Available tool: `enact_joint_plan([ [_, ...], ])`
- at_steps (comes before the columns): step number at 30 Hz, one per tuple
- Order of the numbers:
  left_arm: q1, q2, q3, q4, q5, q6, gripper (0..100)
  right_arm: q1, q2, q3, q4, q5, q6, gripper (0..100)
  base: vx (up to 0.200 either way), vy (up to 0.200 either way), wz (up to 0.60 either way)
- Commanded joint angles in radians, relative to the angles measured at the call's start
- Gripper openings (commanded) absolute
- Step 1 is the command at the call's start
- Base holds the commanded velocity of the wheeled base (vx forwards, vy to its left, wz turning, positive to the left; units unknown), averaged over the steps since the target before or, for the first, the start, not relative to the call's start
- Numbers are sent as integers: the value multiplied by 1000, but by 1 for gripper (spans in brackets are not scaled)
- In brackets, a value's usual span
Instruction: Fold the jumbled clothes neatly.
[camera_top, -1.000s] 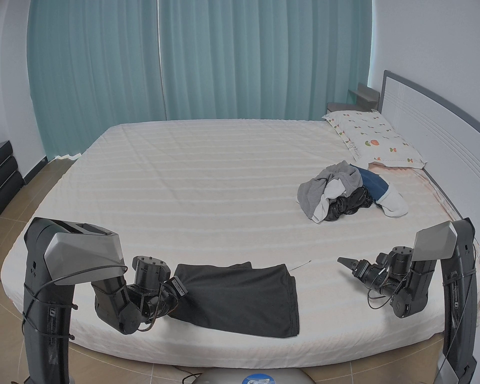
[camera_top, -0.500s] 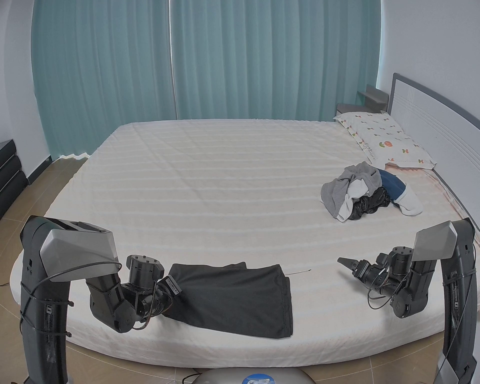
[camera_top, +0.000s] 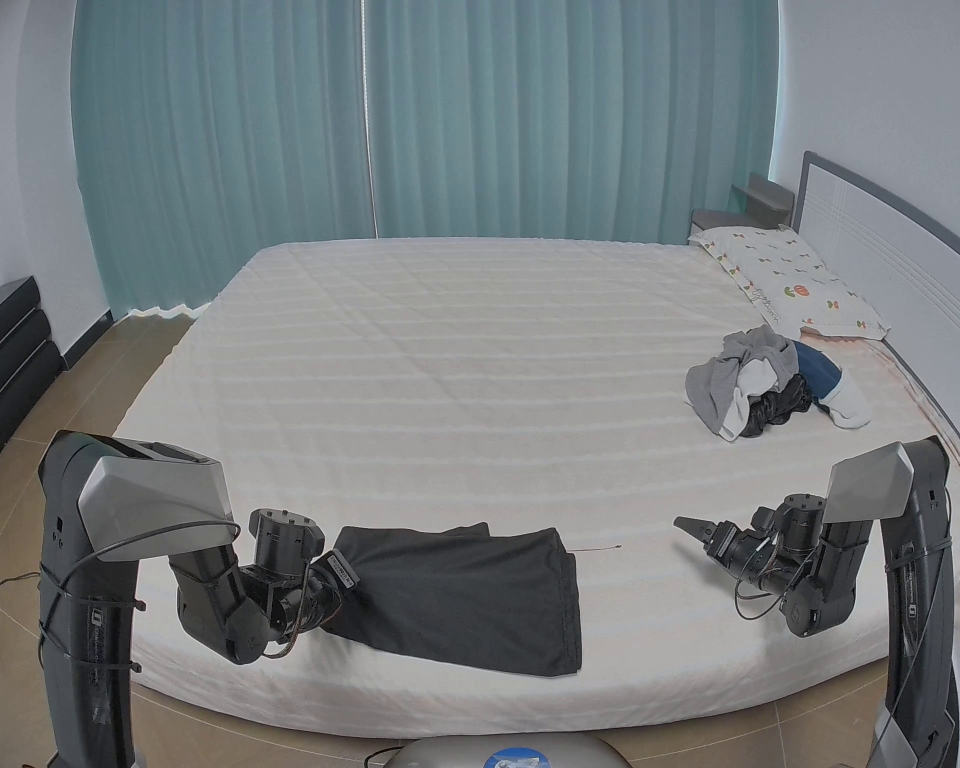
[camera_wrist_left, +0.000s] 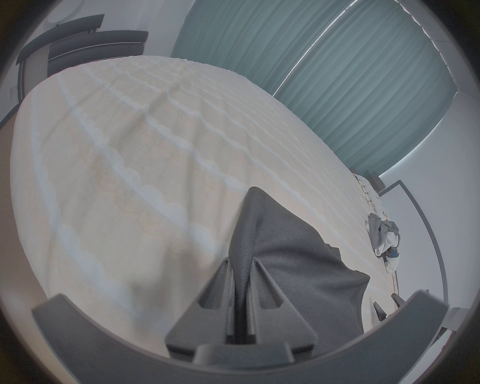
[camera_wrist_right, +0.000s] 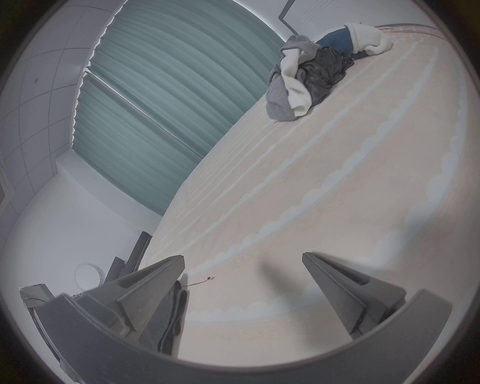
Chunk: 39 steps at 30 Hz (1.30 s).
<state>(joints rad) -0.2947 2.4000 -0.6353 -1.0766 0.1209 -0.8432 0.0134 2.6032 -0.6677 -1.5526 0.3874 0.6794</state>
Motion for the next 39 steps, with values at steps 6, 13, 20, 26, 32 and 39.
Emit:
enact_joint_plan([
  [6,2,1,6,0,0,0,0,0,2,0,-11,1,0,100,0,200,0],
  [13,2,1,8,0,0,-2,0,0,2,0,-11,1,0,100,0,200,0],
  [20,0,-1,25,0,0,0,0,0,2,0,-11,1,0,100,0,57,0],
  [26,-1,-1,31,-2,-1,0,0,0,2,0,-11,1,0,100,0,0,0],
  [32,-1,-2,39,-6,-3,0,100,0,2,0,-11,1,0,100,0,0,0],
  [39,2,-12,46,-6,-4,-4,100,0,0,-1,-11,1,0,100,0,0,0],
])
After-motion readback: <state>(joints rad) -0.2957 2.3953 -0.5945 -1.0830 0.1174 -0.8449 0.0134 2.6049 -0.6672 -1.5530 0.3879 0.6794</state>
